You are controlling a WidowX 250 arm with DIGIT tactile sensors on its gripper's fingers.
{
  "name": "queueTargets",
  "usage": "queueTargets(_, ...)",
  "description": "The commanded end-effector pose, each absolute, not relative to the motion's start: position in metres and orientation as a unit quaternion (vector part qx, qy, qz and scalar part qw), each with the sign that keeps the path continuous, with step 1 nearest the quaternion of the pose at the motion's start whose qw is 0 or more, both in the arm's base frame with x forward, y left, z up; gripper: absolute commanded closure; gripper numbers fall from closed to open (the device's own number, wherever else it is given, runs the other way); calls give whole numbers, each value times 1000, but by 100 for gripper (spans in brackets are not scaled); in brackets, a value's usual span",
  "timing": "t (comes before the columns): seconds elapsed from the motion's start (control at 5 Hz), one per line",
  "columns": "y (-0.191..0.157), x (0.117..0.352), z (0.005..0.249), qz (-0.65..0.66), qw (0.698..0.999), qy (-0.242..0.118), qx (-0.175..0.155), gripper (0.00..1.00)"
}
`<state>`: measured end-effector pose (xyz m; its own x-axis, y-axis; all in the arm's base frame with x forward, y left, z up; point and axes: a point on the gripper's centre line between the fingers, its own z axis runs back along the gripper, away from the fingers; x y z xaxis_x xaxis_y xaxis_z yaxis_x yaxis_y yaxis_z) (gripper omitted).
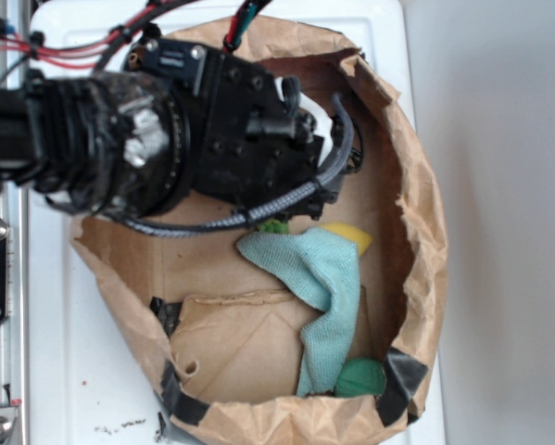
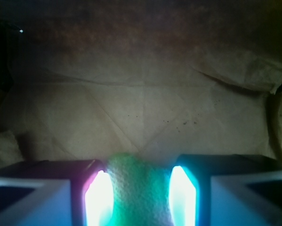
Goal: Grab the green animal.
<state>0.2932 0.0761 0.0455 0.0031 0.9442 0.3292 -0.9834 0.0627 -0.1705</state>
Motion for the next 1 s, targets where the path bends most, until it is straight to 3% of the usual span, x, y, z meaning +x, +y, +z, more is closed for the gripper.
queueTargets(0.0,66,293,117,589,768,-252,8,100)
queueTargets(0.4,26,298,144,474,838,-272,-10,100)
queueTargets(0.6,-16,292,145,388,884,-262,-6,100)
queueTargets(0.8,-33,289,145,332,913,-236,7,100)
